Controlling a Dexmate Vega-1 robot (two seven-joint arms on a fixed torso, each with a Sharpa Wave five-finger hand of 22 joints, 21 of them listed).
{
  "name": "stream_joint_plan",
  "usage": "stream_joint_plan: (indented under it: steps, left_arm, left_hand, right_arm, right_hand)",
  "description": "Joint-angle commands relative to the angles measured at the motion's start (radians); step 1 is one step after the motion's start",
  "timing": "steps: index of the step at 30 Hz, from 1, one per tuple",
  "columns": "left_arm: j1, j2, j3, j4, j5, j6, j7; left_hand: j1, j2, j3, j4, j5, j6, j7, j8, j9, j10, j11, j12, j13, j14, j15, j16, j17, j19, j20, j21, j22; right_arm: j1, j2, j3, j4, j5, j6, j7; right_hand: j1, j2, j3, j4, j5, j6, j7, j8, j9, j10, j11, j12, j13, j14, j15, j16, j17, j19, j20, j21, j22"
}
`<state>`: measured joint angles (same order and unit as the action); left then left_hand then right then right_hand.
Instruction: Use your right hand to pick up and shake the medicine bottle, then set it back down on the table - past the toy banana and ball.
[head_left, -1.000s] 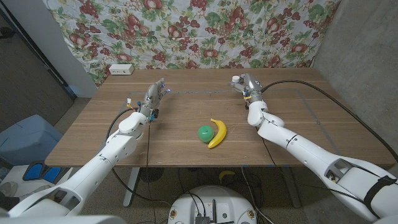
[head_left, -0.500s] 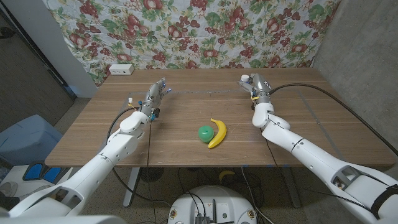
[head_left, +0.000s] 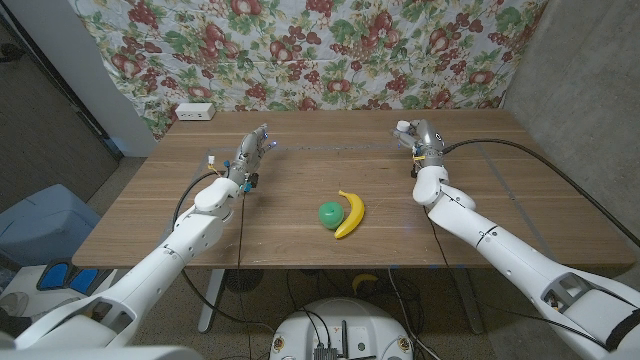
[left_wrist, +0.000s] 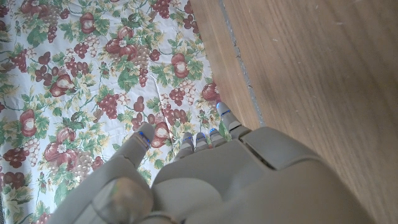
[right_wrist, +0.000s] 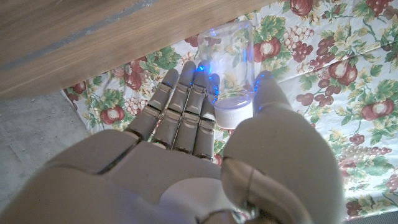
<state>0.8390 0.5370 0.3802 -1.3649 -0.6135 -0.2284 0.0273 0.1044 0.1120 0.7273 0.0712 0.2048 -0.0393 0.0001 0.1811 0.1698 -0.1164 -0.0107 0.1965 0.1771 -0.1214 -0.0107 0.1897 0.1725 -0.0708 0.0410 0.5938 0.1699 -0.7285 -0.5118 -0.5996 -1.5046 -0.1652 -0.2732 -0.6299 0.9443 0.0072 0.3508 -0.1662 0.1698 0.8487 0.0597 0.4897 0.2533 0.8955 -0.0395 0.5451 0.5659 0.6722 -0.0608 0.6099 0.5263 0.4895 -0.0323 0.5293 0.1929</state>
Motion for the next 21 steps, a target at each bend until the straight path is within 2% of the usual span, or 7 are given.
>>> stream_joint_plan:
  steps: [1,8,17,21]
  left_arm:
    - [-0.008,-0.004,0.004,0.006,0.004,0.002,0.0]
    - [-0.008,-0.006,0.005,0.003,0.005,0.004,0.004]
    - [-0.002,-0.002,0.006,-0.011,0.013,0.007,0.015]
    - [0.005,0.0,0.005,-0.023,0.017,0.008,0.025]
  left_hand:
    - [0.003,0.071,-0.005,0.0,0.006,0.001,0.0,0.0,0.004,-0.001,-0.001,-0.002,0.003,-0.001,-0.002,-0.004,0.001,0.007,0.001,-0.003,0.005]
    - [0.003,0.07,-0.005,0.0,0.006,0.001,-0.001,0.0,0.004,-0.002,-0.002,-0.002,0.003,-0.002,-0.002,-0.004,0.001,0.008,0.002,-0.005,0.005]
    - [0.003,0.07,-0.005,-0.001,0.006,0.001,-0.001,0.0,0.004,-0.001,-0.001,-0.002,0.003,-0.002,-0.002,-0.005,0.0,0.009,0.001,-0.007,0.005]
    - [0.003,0.07,-0.006,-0.001,0.006,0.001,-0.001,0.0,0.004,-0.002,-0.001,-0.002,0.003,-0.002,-0.003,-0.005,0.0,0.009,0.001,-0.008,0.005]
  right_arm:
    - [-0.031,-0.005,0.065,0.005,0.1,0.092,0.009]
    - [-0.064,0.01,0.136,0.045,0.231,0.238,0.036]
    - [-0.092,0.04,0.203,0.092,0.344,0.354,0.034]
    - [-0.104,0.066,0.232,0.115,0.383,0.401,0.006]
  right_hand:
    - [0.141,0.134,0.007,0.011,0.003,0.106,-0.102,0.003,0.003,0.116,-0.102,0.011,0.007,0.013,-0.158,0.001,0.007,0.013,-0.001,0.01,0.006]
    - [0.144,0.133,0.007,0.009,0.003,0.106,-0.096,0.005,0.002,0.119,-0.101,0.012,0.01,0.018,-0.158,-0.001,0.009,0.025,0.001,0.019,0.006]
    - [0.144,0.132,0.007,0.009,0.003,0.105,-0.094,0.005,0.001,0.117,-0.097,0.009,0.011,0.015,-0.156,-0.008,0.01,0.034,0.0,0.028,0.008]
    - [0.144,0.133,0.006,0.011,0.002,0.103,-0.093,0.006,0.001,0.115,-0.097,0.007,0.011,0.018,-0.155,-0.008,0.012,0.045,-0.004,0.035,0.009]
